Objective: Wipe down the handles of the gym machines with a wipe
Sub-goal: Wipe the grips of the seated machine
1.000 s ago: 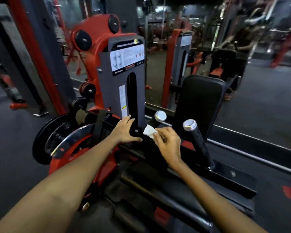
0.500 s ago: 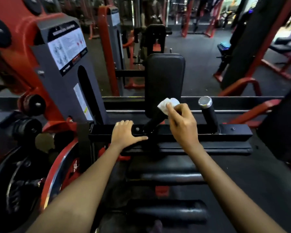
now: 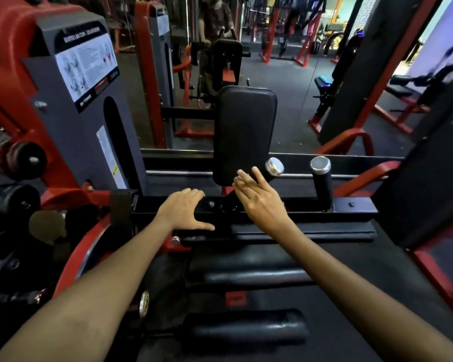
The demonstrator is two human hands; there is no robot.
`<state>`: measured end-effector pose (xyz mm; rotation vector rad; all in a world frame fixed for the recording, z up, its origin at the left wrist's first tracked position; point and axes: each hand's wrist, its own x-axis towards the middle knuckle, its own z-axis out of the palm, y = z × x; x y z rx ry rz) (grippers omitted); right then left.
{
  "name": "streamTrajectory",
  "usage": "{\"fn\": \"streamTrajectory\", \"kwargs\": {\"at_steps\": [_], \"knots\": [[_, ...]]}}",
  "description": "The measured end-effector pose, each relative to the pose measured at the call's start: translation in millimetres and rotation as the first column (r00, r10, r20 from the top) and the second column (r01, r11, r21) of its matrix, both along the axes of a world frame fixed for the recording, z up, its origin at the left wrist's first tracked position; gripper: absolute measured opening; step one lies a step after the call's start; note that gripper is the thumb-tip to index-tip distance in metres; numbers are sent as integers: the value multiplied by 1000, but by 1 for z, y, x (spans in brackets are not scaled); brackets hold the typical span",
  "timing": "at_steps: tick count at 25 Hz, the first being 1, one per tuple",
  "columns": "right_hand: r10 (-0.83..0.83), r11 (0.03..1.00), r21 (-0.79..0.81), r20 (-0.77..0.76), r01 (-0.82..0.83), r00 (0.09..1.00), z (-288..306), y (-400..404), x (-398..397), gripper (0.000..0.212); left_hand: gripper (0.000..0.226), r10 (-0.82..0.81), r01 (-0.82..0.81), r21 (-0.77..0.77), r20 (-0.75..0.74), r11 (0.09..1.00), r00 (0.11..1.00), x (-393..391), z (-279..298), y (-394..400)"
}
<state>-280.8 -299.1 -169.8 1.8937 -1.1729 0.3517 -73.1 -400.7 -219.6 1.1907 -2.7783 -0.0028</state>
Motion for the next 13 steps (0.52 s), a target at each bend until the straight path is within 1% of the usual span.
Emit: {"fn": "streamTrajectory", "kwargs": {"at_steps": [2,4,6,8,10,12,13], "knots": [[-64,998,-8,-7,64,998,6,6,-7,35,126,13,-12,38,-43,999,999,0,-1,0],[-167,986,-12,0,167,986,10,15,-8,41,121,39,-32,73,-95,997,995,-2,-1,2],[-222,975,-7,-58,222,973,10,19,-7,46,112,37,-24,115,-119,993,992,0,3,-2],[-221,975,3,-107,223,969,11,20,-6,46,109,-34,41,139,-52,989,998,7,7,-9],[-269,962,19,-73,271,960,12,15,-2,43,107,-111,106,136,27,985,993,12,8,-13],[-345,936,48,-67,348,936,-4,8,15,40,101,-131,128,81,30,988,991,11,5,-13],[-369,920,102,-98,379,924,-20,5,32,39,99,-140,139,55,14,989,990,11,4,-13]]}}
